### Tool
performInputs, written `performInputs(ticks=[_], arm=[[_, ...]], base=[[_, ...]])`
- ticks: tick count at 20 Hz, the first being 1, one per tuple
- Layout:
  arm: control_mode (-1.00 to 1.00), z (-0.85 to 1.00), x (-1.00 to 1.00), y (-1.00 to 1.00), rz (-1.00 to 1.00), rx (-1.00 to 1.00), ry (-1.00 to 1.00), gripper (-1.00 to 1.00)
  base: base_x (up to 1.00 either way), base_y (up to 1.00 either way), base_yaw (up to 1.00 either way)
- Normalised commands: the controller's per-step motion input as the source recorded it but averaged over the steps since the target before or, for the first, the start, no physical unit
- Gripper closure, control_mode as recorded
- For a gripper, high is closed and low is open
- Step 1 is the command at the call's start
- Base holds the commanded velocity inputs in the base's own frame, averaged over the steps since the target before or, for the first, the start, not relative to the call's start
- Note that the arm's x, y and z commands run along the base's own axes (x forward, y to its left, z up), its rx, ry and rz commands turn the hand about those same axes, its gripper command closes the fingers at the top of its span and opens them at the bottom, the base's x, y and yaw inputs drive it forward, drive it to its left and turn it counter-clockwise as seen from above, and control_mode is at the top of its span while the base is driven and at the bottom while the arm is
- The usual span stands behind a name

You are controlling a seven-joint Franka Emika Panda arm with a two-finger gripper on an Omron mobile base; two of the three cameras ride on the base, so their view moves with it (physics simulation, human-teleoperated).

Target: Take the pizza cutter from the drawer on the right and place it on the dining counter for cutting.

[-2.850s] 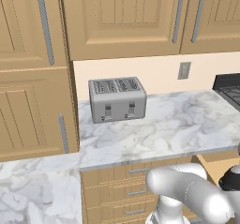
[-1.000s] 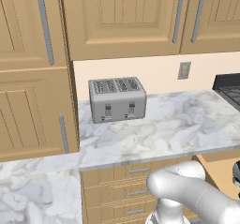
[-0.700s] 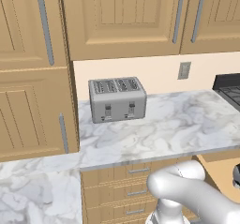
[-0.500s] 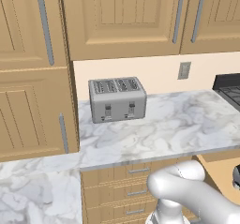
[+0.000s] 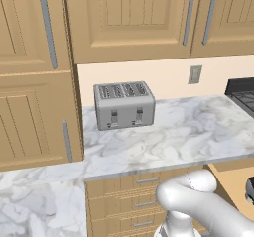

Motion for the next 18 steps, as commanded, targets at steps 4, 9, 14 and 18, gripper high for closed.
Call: performInputs(ticks=[4, 9, 14, 18], arm=[[-1.00, -0.13, 0.00, 0.00, 0.00, 0.00, 0.00, -1.00], [-1.00, -0.08, 0.00, 0.00, 0.00, 0.00, 0.00, -1.00], [-1.00, 0.00, 0.00, 0.00, 0.00, 0.00, 0.00, -1.00], [-1.00, 0.00, 0.00, 0.00, 0.00, 0.00, 0.00, -1.00]], base=[[0.00, 0.00, 0.00], [0.00, 0.00, 0.00], [0.00, 0.00, 0.00], [0.00, 0.00, 0.00]])
